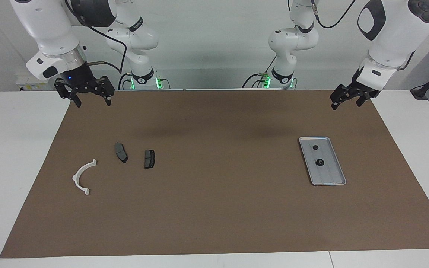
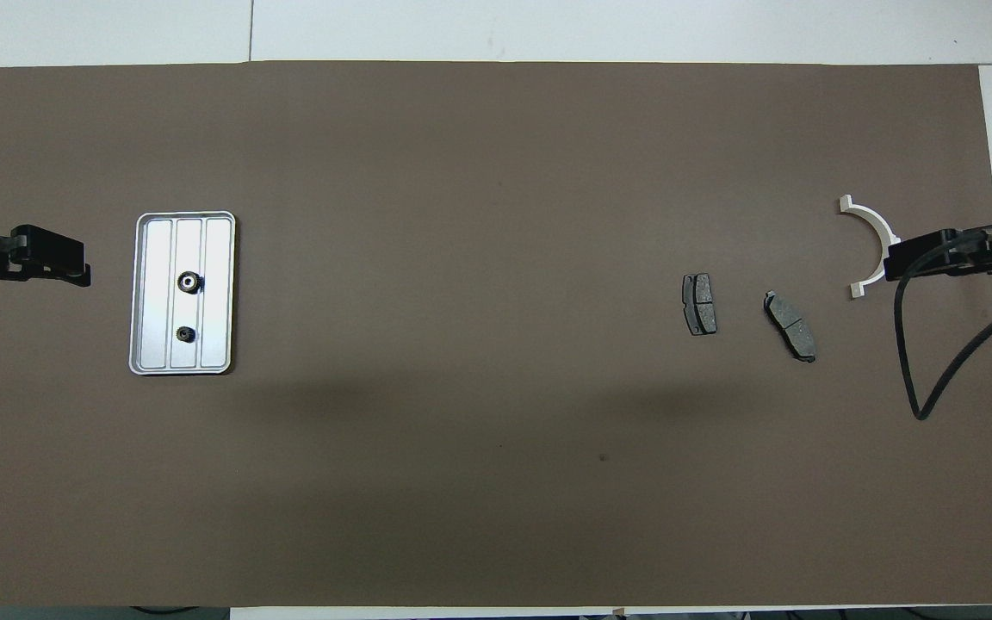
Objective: Place bearing gear from tray to pile
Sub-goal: 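Move the left gripper toward the black bearing on the silver tray, then grasp the black bearing with the left gripper while the right gripper advances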
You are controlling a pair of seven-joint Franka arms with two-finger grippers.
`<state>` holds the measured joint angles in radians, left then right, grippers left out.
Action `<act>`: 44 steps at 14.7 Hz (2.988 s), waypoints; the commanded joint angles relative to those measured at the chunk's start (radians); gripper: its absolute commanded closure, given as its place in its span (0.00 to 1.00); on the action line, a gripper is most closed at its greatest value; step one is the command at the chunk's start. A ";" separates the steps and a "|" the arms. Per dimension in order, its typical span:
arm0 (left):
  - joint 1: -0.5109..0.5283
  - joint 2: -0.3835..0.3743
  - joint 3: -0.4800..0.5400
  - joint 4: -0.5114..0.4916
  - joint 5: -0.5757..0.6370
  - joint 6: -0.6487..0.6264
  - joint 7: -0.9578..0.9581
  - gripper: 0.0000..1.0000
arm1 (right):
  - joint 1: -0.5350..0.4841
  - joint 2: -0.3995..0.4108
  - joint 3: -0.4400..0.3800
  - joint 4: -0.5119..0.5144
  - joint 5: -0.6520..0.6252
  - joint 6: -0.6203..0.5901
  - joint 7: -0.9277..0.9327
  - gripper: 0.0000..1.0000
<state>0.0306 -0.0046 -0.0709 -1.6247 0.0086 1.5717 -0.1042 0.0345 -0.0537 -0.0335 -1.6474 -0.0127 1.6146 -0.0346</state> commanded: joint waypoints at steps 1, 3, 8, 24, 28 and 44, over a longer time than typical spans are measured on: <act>-0.004 0.009 0.008 0.028 -0.012 -0.029 0.014 0.00 | 0.002 -0.052 0.001 -0.003 0.017 -0.025 0.004 0.00; -0.004 0.006 0.009 0.020 -0.012 -0.022 0.015 0.00 | 0.004 -0.067 0.006 -0.003 0.020 -0.048 0.008 0.00; -0.003 -0.038 0.025 -0.068 -0.013 0.033 0.010 0.00 | 0.001 -0.074 0.009 -0.003 0.020 -0.047 -0.046 0.00; 0.012 0.161 0.026 -0.345 -0.001 0.582 0.087 0.00 | 0.162 -0.127 0.011 -0.195 0.022 0.007 0.250 0.00; -0.001 0.184 0.025 -0.432 -0.003 0.691 0.092 0.00 | 0.188 -0.103 0.011 -0.281 0.022 0.145 0.297 0.00; 0.000 0.325 0.026 -0.360 -0.010 0.720 0.034 0.39 | 0.274 0.032 0.011 -0.328 0.073 0.369 0.380 0.00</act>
<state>0.0359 0.2959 -0.0497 -2.0125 0.0086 2.2816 -0.0591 0.3086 -0.0148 -0.0210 -1.9654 0.0337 1.9680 0.3370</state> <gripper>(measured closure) 0.304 0.000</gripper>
